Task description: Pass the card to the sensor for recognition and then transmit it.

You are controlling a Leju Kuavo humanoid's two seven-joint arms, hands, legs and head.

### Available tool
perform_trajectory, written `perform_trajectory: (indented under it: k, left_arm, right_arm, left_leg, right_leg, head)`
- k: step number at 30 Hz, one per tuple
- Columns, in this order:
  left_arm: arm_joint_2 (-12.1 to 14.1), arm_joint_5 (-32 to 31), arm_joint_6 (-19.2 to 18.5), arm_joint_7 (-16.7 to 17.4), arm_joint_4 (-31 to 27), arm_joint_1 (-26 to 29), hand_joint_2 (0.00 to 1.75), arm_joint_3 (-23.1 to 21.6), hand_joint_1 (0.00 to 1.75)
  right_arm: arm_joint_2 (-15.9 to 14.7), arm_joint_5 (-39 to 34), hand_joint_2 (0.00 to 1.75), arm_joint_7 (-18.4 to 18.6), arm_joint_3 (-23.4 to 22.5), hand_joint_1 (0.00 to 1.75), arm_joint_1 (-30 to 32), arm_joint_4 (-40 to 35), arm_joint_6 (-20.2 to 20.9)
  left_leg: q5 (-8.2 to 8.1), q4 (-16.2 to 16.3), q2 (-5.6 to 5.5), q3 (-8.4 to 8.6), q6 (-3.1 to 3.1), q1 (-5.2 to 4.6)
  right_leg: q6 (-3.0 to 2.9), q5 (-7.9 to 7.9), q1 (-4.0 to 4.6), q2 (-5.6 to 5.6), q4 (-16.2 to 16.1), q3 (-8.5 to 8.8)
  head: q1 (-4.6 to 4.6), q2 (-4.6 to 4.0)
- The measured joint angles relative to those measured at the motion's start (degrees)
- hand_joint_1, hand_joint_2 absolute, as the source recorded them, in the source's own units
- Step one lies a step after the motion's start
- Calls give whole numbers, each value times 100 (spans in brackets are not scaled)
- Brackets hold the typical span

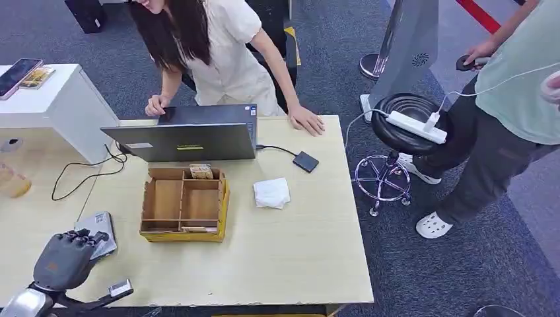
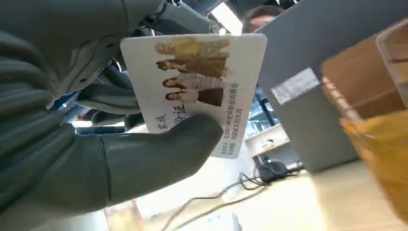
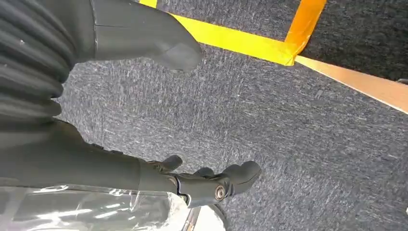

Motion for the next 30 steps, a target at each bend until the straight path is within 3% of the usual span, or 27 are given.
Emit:
perform_trajectory:
  k: [5,10,23,30]
  left_arm:
    - [-144,11,0,-33,213,-70,175,81,175]
    - [-225,669,-284,-39,429,-185,175,59,175]
    - [-214,350,-35,424,606,-290,175,16,175]
    - [-214,195,-122,575,765,-373,175,16,175]
  right_arm:
    - [0,-2,175,0,-2,0,0,0,0]
    - [0,2,175,2,0,0,2,-2,9]
    - [0,77,175,17,-2,0,4,-2,63]
    - [0,68,175,-33,0,0,3,-2,83]
  left_leg:
    - [0,0,0,0,0,0]
    - [0,0,1,0,0,0]
    - [0,1,1,-1,0,0]
    - [0,1,1,0,0,0]
  right_leg:
    - [0,0,0,1,0,0]
    - [0,0,0,1,0,-1]
    - [1,0,0,1,0,-1]
    - [1,0,0,2,0,-1]
  head:
    - [0,0]
    - [2,0]
    - [2,0]
    - [4,0]
